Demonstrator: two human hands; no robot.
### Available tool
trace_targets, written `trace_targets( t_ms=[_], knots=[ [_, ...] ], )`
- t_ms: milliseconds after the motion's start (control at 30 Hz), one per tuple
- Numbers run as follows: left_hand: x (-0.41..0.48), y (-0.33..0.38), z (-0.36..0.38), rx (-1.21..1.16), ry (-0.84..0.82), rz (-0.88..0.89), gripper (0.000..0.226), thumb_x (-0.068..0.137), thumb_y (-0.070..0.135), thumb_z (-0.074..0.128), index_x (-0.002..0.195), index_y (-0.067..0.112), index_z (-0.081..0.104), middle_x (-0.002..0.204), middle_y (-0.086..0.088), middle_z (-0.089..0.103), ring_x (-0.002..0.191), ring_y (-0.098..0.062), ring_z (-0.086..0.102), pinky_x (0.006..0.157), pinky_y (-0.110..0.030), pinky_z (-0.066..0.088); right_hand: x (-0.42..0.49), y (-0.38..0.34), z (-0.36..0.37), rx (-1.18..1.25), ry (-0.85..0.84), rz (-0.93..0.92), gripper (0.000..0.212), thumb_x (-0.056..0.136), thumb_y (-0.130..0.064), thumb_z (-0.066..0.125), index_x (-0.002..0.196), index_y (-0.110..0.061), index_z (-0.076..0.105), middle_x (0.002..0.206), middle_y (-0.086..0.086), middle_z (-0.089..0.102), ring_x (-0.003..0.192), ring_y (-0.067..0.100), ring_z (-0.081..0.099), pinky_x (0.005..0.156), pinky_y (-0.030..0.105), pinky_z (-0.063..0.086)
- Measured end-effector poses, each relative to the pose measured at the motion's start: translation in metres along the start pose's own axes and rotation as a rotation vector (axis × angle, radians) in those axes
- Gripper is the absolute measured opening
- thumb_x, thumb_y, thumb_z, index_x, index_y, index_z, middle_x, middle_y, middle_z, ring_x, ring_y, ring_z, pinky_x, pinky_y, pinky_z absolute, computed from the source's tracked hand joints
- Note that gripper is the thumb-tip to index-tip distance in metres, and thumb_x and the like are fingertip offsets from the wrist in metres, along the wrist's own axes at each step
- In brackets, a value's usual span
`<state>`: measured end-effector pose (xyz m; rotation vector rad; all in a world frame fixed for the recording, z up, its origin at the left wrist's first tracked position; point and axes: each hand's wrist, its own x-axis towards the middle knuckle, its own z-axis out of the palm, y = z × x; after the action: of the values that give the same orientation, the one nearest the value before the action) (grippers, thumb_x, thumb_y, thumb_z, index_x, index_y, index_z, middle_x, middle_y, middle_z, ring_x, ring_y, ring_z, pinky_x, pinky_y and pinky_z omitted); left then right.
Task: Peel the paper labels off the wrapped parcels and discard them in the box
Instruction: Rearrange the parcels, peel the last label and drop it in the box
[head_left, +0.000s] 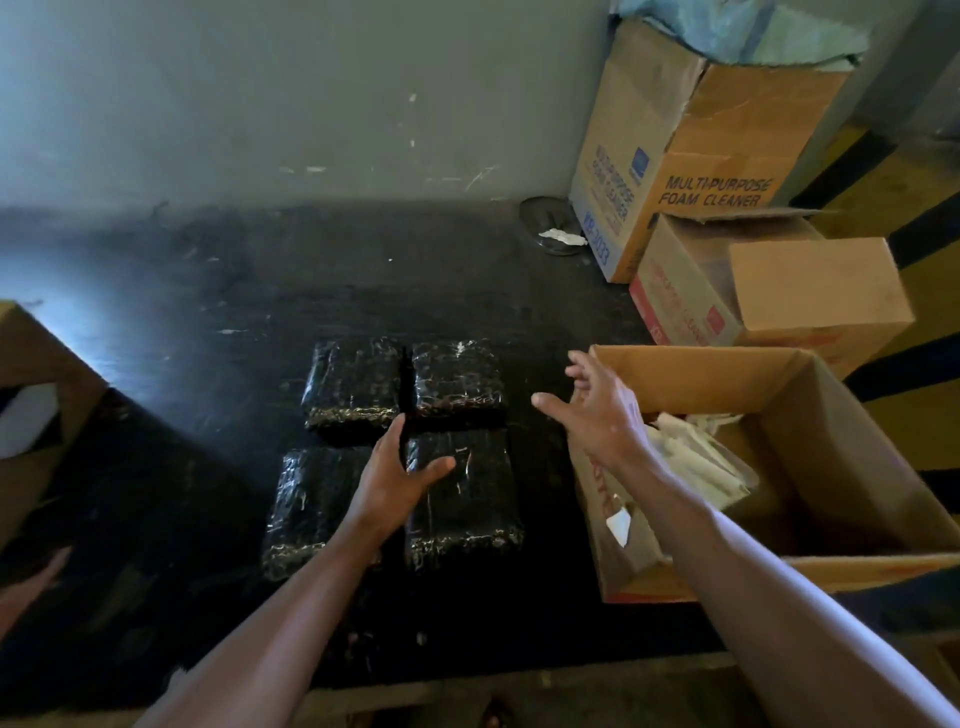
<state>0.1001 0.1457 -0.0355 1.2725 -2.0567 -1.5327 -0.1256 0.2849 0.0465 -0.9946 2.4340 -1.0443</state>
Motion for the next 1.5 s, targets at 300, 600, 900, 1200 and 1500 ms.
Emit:
trace_targets(
  t_ms=[300, 600, 900, 1200, 1500],
  knots=[
    [-0.010, -0.056, 0.016, -0.228, -0.042, -0.279, 0.104, 0.079, 0.049, 0.079, 0.159, 0.024, 0.018, 0.155, -0.002, 0.040, 0.136, -0.021, 0.046, 0.112, -0.045, 0.038, -0.022, 0.035, 0.103, 0.095, -0.271, 0.299, 0.099, 0.080, -0.045, 0.080, 0.158, -0.020, 0.025, 0.153, 0.003, 0.046, 0.139, 0.022, 0.045, 0.112, 0.038, 0.039],
    [-0.021, -0.072, 0.040, -0.113, -0.008, -0.265, 0.094, 0.082, 0.025, 0.081, 0.157, 0.027, 0.023, 0.137, 0.008, 0.058, 0.118, -0.003, 0.055, 0.098, -0.022, 0.044, -0.069, 0.074, 0.138, 0.189, -0.355, 0.291, 0.092, 0.066, -0.052, 0.084, 0.147, -0.032, 0.047, 0.131, -0.011, 0.065, 0.121, 0.009, 0.060, 0.101, 0.028, 0.048],
    [0.011, -0.014, 0.009, -0.063, 0.146, -0.047, 0.081, 0.071, 0.031, 0.087, 0.140, 0.046, 0.047, 0.100, 0.028, 0.069, 0.098, 0.008, 0.065, 0.088, -0.016, 0.049, -0.026, 0.021, 0.107, 0.283, -0.231, 0.205, 0.089, 0.078, -0.031, 0.084, 0.152, -0.033, 0.034, 0.126, -0.024, 0.054, 0.118, -0.005, 0.048, 0.098, 0.012, 0.031],
    [0.126, 0.038, -0.034, 0.004, 0.143, 0.019, 0.092, 0.069, 0.040, 0.089, 0.149, 0.025, 0.044, 0.116, 0.023, 0.055, 0.111, 0.003, 0.051, 0.095, -0.018, 0.037, 0.093, -0.023, 0.106, 0.204, -0.133, 0.189, 0.113, 0.070, -0.055, 0.084, 0.160, -0.022, 0.023, 0.159, 0.000, 0.041, 0.145, 0.021, 0.039, 0.118, 0.043, 0.036],
    [0.187, 0.019, -0.029, 0.039, 0.034, -0.073, 0.093, 0.073, 0.046, 0.084, 0.152, 0.026, 0.039, 0.139, 0.007, 0.059, 0.127, -0.011, 0.055, 0.098, -0.020, 0.042, 0.138, -0.006, 0.142, 0.180, -0.131, 0.303, 0.107, 0.074, -0.050, 0.083, 0.159, -0.019, 0.026, 0.159, 0.004, 0.040, 0.147, 0.022, 0.036, 0.118, 0.038, 0.033]
  ],
)
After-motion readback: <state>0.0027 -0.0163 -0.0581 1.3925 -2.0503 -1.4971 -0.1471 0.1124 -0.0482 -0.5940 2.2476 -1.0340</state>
